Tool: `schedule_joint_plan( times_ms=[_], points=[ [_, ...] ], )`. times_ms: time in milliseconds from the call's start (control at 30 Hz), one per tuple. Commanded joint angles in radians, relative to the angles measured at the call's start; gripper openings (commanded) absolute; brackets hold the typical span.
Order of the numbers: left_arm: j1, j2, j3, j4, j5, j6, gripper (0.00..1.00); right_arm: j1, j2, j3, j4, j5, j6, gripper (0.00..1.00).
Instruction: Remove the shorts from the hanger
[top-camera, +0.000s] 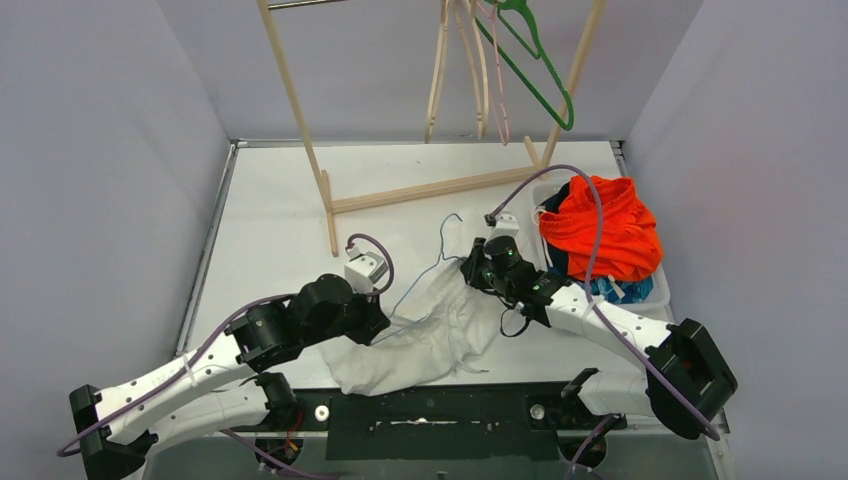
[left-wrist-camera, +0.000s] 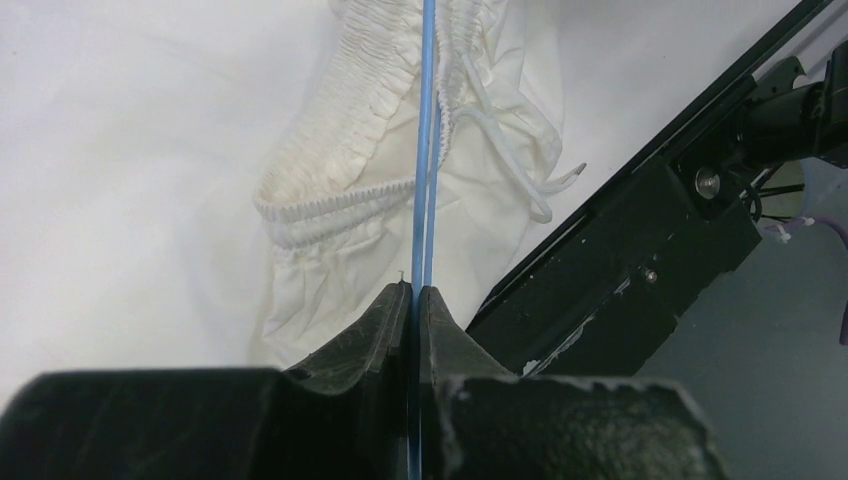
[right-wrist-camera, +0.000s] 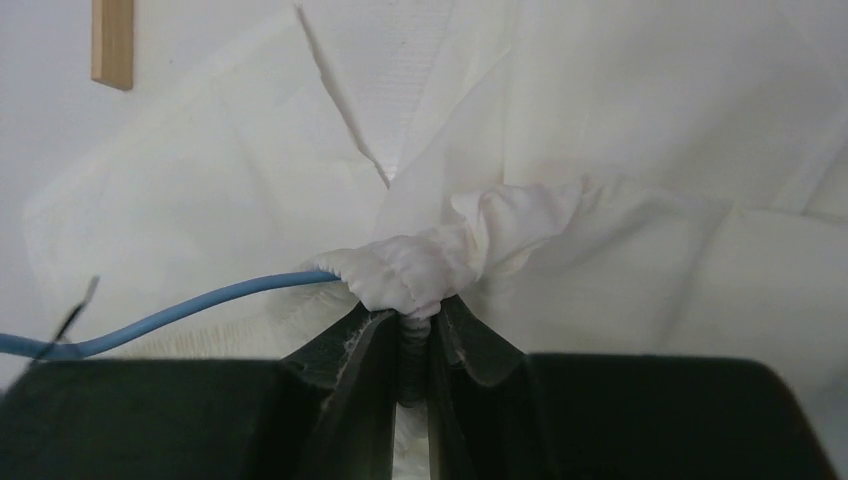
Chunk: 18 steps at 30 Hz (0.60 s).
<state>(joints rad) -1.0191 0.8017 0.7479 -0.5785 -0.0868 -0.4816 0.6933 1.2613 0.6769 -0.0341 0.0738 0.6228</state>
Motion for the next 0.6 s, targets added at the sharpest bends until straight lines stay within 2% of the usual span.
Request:
schedule_joint_plan(
  times_ms=[0,133,300,567],
  points=[
    [0.001,-0.059,0.090,-0.020,-0.084,-0.016,0.00,-0.026,-0.077,0.019,-0.033,0.165,0.043,0.09],
    [0.001,-0.123,0.149,-0.068,-0.168,-0.020,0.00,-0.080,-0.108,-0.018,-0.049,0.174,0.080,0.08],
    [0.002,-0.190,0.202,-0.099,-0.175,-0.026,0.00,-0.136,-0.092,-0.027,-0.044,0.087,0.090,0.08],
    [0.002,-0.178,0.231,-0.200,-0.198,-0.049,0.00,-0.138,-0.033,-0.002,-0.026,0.001,0.079,0.12]
  ],
)
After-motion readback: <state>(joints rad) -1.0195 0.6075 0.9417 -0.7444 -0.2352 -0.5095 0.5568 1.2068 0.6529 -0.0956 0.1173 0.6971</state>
